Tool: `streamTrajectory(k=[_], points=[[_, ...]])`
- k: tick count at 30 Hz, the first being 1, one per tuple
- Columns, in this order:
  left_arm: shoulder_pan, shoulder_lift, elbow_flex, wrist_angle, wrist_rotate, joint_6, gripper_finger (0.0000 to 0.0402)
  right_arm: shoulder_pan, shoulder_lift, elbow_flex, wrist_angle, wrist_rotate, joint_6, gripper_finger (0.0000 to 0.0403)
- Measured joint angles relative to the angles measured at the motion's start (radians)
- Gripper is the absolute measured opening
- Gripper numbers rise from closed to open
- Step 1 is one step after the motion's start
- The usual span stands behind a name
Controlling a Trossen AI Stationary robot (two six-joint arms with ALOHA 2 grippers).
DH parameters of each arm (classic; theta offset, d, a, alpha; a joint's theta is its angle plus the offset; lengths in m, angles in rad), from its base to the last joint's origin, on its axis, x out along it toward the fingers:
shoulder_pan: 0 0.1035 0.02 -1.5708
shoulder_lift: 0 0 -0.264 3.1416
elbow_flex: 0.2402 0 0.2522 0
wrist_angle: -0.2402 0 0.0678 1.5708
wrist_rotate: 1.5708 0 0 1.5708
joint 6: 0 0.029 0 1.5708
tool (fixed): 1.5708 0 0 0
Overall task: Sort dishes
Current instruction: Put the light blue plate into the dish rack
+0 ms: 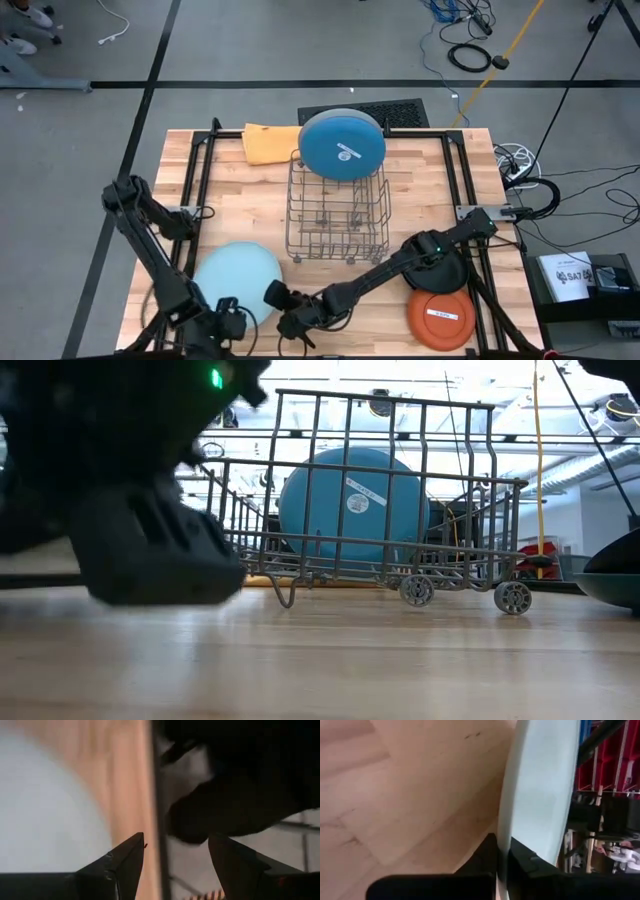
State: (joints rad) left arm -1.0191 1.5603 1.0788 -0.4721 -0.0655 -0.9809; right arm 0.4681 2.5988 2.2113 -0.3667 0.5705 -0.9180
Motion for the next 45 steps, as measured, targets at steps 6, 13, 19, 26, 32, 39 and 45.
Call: streamTrajectory(k=[6, 13, 19, 26, 32, 39, 45], points=[[-0.013, -0.113, 0.145, -0.004, -0.166, 0.289, 0.0223, 0.027, 0.000, 0.108, -0.111, 0.044, -0.009, 0.0004], [-0.021, -0.233, 0.324, 0.031, -0.450, 0.839, 0.0223, 0.048, -0.072, 0.136, -0.173, 0.029, -0.048, 0.0004], [-0.027, -0.315, 0.384, 0.334, -0.561, 1.344, 0.0223, 0.050, -0.294, 0.137, -0.252, 0.029, -0.007, 0.0004], [-0.026, -0.394, 0.385, 0.484, -0.566, 1.568, 0.0223, -0.022, -0.579, 0.135, -0.542, 0.022, 0.221, 0.0004], [-0.027, -0.399, 0.385, 0.361, -0.566, 1.566, 0.0223, -0.220, -0.835, 0.139, -0.842, -0.253, 0.534, 0.0004], [0.023, -0.366, 0.385, 0.234, -0.701, 1.566, 0.0223, -0.454, -0.944, 0.138, -1.046, -0.688, 0.601, 0.0004], [0.114, -0.368, 0.385, 0.059, -0.747, 1.534, 0.0223, -0.621, -0.891, 0.135, -1.211, -0.897, 0.572, 0.0004]])
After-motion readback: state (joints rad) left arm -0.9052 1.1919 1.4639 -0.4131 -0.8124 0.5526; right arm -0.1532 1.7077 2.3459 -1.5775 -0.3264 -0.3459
